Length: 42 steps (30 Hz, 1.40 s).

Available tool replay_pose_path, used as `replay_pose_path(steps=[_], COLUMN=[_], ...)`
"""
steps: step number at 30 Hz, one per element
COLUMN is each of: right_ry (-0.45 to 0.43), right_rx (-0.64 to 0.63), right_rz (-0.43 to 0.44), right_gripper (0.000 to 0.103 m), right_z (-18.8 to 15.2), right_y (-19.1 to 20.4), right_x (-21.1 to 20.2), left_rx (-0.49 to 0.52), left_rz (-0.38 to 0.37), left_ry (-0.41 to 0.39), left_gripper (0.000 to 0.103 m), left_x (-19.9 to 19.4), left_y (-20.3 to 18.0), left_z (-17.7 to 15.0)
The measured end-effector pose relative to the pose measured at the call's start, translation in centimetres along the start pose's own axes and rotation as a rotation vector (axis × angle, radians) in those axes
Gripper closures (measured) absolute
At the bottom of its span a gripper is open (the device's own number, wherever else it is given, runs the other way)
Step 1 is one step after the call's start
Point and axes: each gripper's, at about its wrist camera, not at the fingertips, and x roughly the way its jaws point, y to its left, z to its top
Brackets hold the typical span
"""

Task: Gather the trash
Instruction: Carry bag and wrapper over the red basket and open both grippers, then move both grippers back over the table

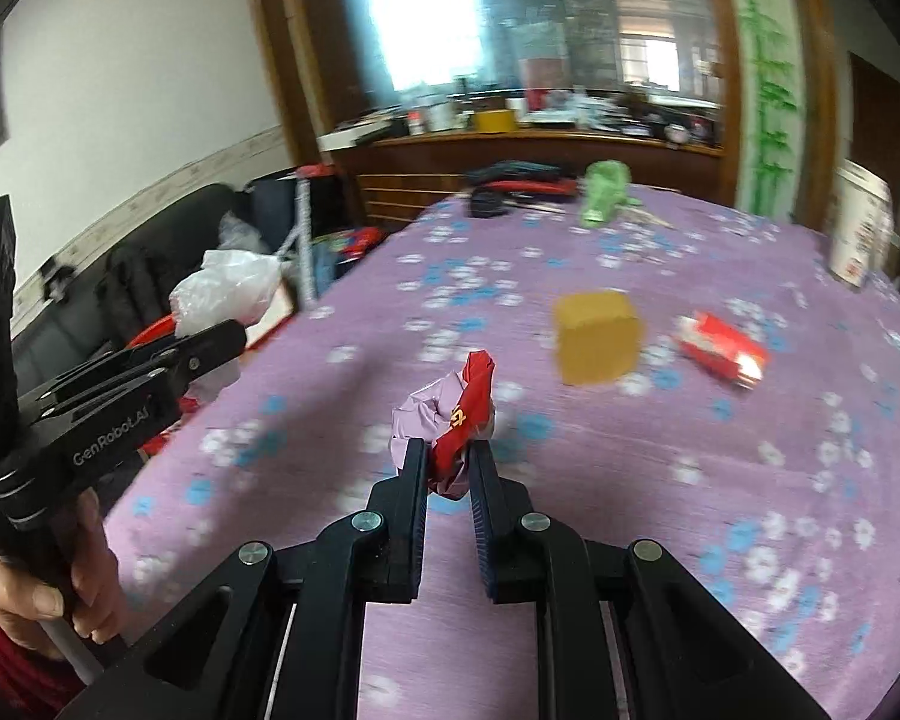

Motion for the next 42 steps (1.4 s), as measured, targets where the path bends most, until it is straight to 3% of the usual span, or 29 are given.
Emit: replay_pose_path(steps=[15, 24, 25, 26, 27, 29, 33, 36, 42], right_ry=[0.088, 0.141, 0.150, 0.163, 0.171, 0.172, 0.149, 0.126, 0.097], right_rx=[-0.154, -0.178, -0.174, -0.166, -0.149, -0.115, -0.076, -0.069, -0.003], right_rz=[0.222, 0.260, 0.269, 0.270, 0.272, 0.306, 0.295, 0.264, 0.185], right_gripper=[0.088, 0.086, 0.081, 0.076, 0.075, 0.075, 0.075, 0.075, 0.075], right_z=[5.5, 7.5, 7.7, 7.8, 7.8, 7.6, 7.5, 6.9, 4.5], right_y=[15.9, 21.7, 21.9, 21.9, 21.7, 20.6, 18.1, 15.5, 7.7], right_x=[7.5, 14.0, 14.8, 15.4, 15.8, 15.8, 14.4, 12.7, 8.6], left_rx=[-0.228, -0.287, -0.294, -0.300, -0.307, -0.310, -0.279, -0.267, -0.142], left_rz=[0.196, 0.242, 0.245, 0.241, 0.233, 0.229, 0.233, 0.189, 0.117], left_ry=[-0.006, 0.008, 0.013, 0.015, 0.018, 0.014, 0.012, 0.018, 0.042], left_gripper=[0.075, 0.072, 0.070, 0.064, 0.053, 0.043, 0.043, 0.043, 0.043], left_x=[-2.3, -1.2, -0.9, -0.9, -0.7, -0.7, -0.5, -0.4, 0.2], left_y=[19.2, 24.7, 25.0, 25.3, 25.5, 25.4, 24.4, 23.0, 16.3], left_z=[-0.4, -0.6, -0.6, -0.6, -0.6, -0.7, -0.7, -0.5, 0.0])
